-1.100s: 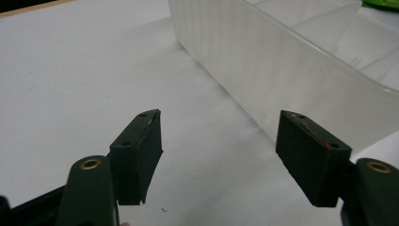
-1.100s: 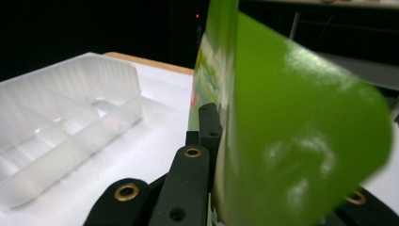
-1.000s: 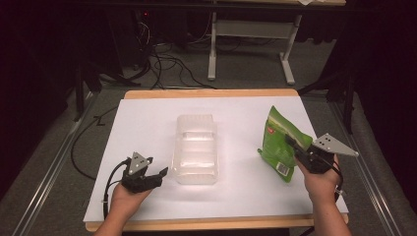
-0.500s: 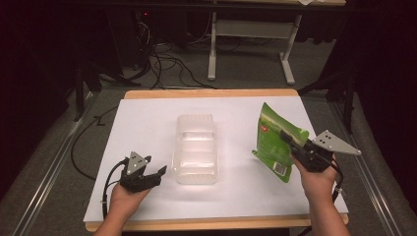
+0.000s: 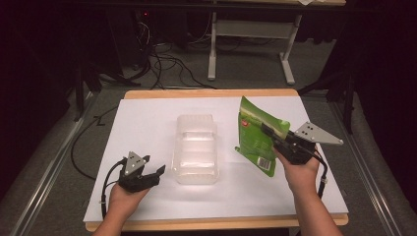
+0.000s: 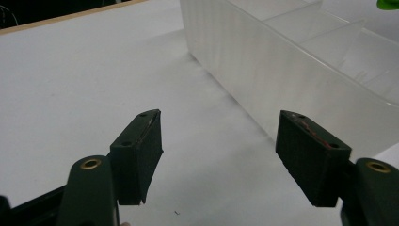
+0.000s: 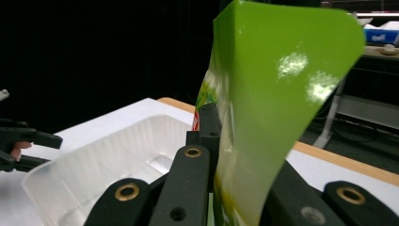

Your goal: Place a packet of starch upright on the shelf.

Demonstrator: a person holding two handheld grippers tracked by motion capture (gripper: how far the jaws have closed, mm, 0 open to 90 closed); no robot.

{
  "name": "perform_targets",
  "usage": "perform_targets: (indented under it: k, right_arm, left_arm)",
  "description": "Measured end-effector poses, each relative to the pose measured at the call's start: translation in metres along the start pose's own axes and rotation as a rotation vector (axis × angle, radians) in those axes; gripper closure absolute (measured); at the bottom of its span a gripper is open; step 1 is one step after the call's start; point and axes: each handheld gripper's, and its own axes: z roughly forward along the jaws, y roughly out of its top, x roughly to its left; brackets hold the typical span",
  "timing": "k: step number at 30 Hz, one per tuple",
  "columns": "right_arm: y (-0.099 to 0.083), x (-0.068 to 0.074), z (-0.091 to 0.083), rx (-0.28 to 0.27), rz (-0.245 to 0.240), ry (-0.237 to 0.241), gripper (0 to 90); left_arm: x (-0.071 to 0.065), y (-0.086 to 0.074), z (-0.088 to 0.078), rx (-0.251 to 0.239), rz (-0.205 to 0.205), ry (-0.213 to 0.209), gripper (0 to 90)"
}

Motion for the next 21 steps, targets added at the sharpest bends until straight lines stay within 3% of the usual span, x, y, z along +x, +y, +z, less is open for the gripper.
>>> perform_targets:
  k: [21]
  right_arm:
    - [0.024,0.049,0.043,-0.063,-0.029,0.173,89.8]
  left_arm:
    - [0.001,0.0,-0.002,-0.004,-0.002,-0.001,32.5]
